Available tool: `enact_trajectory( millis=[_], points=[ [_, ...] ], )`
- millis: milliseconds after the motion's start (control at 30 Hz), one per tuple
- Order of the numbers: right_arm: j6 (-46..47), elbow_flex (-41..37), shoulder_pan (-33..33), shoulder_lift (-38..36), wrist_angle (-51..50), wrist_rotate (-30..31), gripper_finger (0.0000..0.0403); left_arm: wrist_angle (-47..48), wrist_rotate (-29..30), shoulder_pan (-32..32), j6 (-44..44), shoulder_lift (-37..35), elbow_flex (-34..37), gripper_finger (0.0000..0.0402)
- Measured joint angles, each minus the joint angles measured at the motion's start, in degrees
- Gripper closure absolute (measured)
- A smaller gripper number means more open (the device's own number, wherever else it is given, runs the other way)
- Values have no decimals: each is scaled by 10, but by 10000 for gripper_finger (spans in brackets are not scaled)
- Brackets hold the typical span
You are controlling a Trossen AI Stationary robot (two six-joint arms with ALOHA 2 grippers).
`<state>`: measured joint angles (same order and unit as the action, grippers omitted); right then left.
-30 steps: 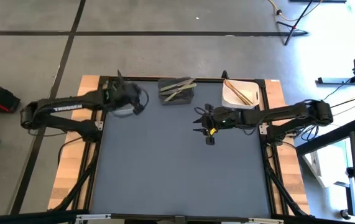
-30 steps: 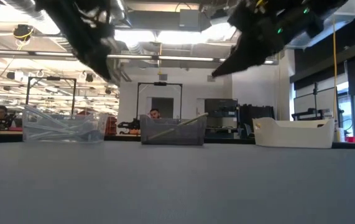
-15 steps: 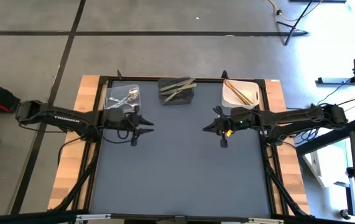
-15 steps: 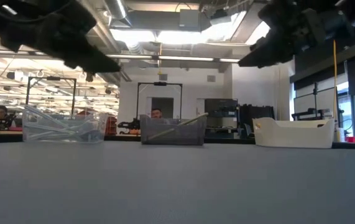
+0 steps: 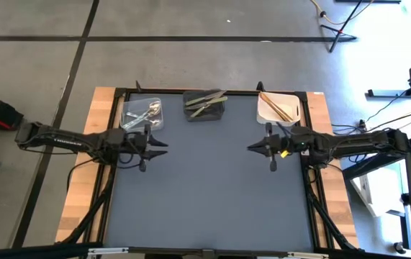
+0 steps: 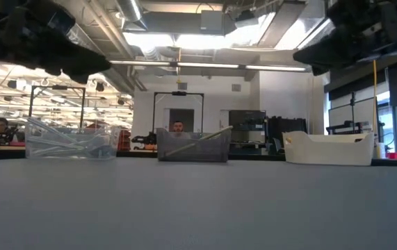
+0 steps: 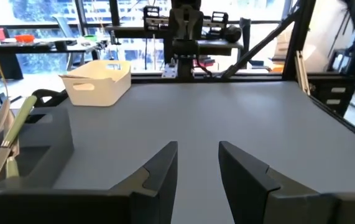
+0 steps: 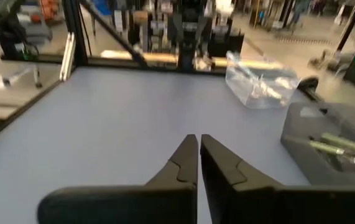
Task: Sort silverware by color (type)
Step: Return to Home Position
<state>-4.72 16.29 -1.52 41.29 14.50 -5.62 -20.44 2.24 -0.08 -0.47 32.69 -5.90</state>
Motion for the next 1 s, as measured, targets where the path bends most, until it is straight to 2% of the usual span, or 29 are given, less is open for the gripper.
enact_trajectory(
  millis=[233,500,633,800,1000],
  points=[
    [12,-79,0,-110,47,25,395,-2,2,-1,-5,-76,46,289],
    [32,-147,0,-230,45,33,395,19,12,-1,-5,-137,55,289],
    [44,-158,0,-278,8,28,395,36,13,-1,-5,-147,55,289],
    [65,-158,0,-313,-49,26,395,53,13,-1,-9,-162,55,289],
    [57,-158,0,-317,-57,37,395,56,13,-1,-5,-197,55,289]
  ],
)
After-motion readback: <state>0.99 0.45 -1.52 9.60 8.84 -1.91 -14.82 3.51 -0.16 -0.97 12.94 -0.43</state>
